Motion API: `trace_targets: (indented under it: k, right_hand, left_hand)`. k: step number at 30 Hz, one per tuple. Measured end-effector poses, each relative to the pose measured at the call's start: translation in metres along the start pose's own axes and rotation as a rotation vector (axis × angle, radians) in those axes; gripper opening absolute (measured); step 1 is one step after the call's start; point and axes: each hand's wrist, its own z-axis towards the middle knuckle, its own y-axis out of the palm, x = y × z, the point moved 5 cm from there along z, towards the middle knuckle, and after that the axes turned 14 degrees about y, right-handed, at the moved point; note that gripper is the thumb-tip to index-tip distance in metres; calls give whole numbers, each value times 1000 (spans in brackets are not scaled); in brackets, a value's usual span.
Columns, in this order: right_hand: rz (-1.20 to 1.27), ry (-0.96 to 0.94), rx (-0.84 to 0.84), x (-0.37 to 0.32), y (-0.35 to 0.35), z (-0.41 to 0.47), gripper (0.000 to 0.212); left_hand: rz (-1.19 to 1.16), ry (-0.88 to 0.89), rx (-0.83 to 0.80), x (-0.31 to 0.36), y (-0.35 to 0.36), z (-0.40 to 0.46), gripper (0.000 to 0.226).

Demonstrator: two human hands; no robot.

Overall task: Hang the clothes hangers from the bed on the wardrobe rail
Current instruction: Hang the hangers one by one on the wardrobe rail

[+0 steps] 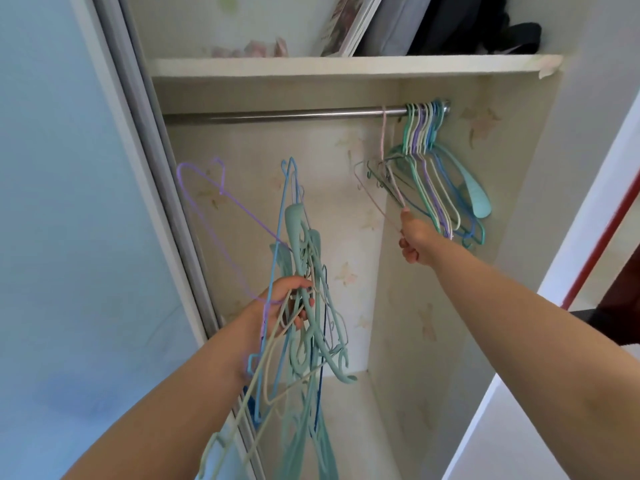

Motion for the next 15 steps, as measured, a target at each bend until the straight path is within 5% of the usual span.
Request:
trace_targets:
  k: [4, 10, 13, 15]
  right_hand:
    - [167, 26, 40, 3, -18, 1, 45]
    - [376, 117, -76, 38, -17, 3, 63]
    - [265, 252, -156, 86, 1, 3, 66]
    - [-36, 187, -162, 108, 20, -6, 57]
  left_hand:
    - [-19, 15, -12, -1, 4, -1, 13]
    - [-100, 14, -115, 4, 23, -4, 22]
    - [-164, 33, -147, 3, 26, -6, 23]
    - [-183, 33, -145, 1, 26, -7, 24]
